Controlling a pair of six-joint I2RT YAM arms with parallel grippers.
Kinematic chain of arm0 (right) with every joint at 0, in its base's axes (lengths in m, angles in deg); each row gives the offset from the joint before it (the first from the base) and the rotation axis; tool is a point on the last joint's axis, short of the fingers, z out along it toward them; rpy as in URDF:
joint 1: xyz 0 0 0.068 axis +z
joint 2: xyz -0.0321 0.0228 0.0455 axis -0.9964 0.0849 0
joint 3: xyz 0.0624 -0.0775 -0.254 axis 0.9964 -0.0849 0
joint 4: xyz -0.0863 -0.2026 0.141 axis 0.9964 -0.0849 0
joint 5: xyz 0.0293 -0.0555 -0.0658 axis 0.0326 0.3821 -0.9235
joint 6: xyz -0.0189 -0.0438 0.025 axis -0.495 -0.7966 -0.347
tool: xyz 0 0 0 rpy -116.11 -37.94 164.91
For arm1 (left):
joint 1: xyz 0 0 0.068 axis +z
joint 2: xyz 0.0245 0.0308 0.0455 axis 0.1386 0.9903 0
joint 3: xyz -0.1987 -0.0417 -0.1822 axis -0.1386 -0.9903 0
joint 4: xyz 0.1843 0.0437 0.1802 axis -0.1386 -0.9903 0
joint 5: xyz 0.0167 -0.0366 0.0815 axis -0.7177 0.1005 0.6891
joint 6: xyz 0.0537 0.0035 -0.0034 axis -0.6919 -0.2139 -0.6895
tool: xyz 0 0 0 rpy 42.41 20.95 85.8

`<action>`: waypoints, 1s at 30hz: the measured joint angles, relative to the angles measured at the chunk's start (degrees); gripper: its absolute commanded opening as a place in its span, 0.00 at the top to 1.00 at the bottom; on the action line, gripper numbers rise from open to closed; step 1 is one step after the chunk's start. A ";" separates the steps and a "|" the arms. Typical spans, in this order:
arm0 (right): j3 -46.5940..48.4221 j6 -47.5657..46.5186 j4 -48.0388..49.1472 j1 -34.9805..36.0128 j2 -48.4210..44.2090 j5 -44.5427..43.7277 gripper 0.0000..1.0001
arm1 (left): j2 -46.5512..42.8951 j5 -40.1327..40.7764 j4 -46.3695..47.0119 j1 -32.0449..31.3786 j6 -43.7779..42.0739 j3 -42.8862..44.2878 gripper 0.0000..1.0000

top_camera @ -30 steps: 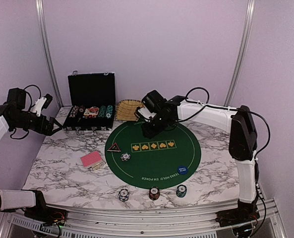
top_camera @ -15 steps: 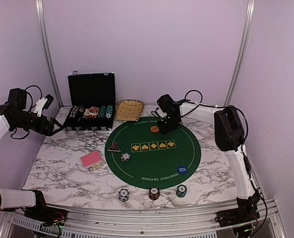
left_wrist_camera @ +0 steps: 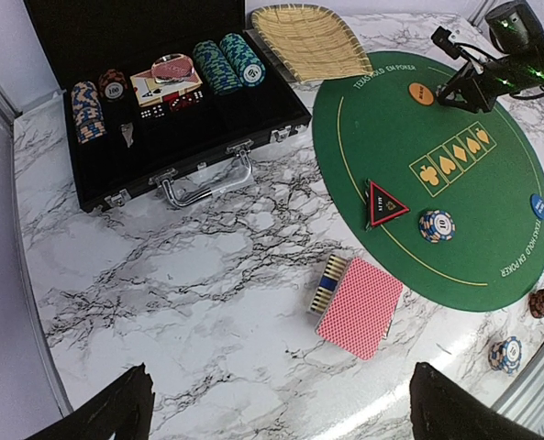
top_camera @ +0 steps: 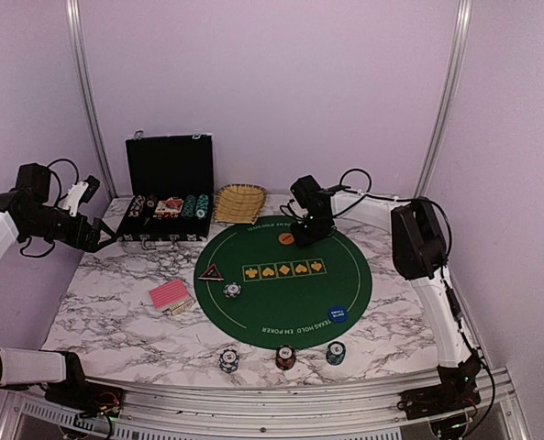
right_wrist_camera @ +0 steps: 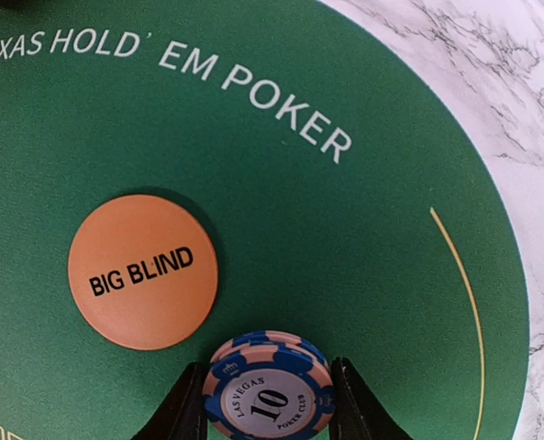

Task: Distribute texas hold em gaming equipment

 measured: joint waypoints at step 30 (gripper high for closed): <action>-20.20 -0.46 3.08 24.41 -27.58 -3.72 0.13 | 0.02 0.55 -0.48 0.00 0.74 2.34 0.01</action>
